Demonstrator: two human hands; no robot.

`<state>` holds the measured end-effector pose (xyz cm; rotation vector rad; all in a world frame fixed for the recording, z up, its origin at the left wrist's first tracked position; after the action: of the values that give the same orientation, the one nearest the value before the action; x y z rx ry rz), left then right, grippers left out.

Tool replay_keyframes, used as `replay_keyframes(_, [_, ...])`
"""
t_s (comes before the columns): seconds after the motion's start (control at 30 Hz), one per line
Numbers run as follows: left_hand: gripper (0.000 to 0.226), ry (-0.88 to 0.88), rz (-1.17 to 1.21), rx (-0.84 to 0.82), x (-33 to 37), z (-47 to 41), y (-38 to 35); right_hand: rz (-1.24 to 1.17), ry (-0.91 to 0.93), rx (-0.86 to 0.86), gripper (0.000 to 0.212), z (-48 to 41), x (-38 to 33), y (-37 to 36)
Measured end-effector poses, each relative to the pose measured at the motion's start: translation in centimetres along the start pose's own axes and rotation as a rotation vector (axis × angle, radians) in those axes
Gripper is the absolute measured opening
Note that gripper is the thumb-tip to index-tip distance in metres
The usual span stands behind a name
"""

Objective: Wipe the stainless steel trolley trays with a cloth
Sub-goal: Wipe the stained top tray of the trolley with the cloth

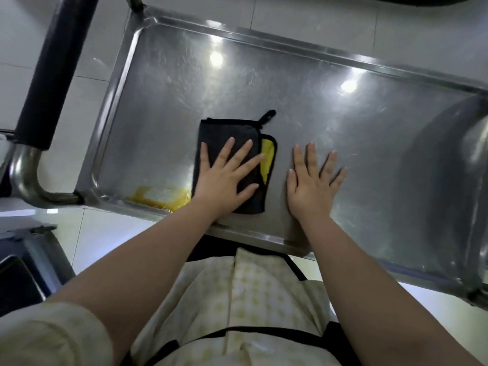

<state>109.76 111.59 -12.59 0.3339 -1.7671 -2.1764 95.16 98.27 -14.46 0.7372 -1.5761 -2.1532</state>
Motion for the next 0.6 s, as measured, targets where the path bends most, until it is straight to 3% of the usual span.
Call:
replay_keyframes(0.07, [0.065, 0.110, 0.004, 0.001, -5.1, 2.6, -0.5, -0.019, -0.015, -0.007, 0.056, -0.1, 0.0, -0.1])
replay_keyframes(0.2, [0.064, 0.491, 0.100, -0.035, -16.4, 8.0, -1.6, -0.020, -0.010, 0.011, 0.057, 0.0, -0.2, 0.0])
replay_keyframes(0.37, [0.062, 0.656, 0.102, -0.069, -17.5, 9.8, -2.3, 0.002, -0.010, 0.022, 0.058, 0.6, -0.7, -0.5])
replay_keyframes(0.47, [0.066, 0.572, 0.094, -0.078, -12.1, 8.1, -2.4, 0.008, -0.019, 0.031, 0.058, 0.7, -0.9, -0.8])
replay_keyframes(0.6, [0.066, 0.166, 0.042, -0.088, 0.5, 3.8, -1.8, -0.006, -0.010, 0.042, 0.058, 0.7, -0.8, -0.8])
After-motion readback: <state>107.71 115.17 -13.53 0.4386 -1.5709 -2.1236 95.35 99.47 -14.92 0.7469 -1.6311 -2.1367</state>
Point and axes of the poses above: each hand's wrist, its own z-axis away from the middle knuckle, its own y-axis out of the back of the hand, x = y × z, the point moved 7 cm from there along -z, towards the middle knuckle, and after that the axes turned 4 degrees about -z, right-handed, at the moved point
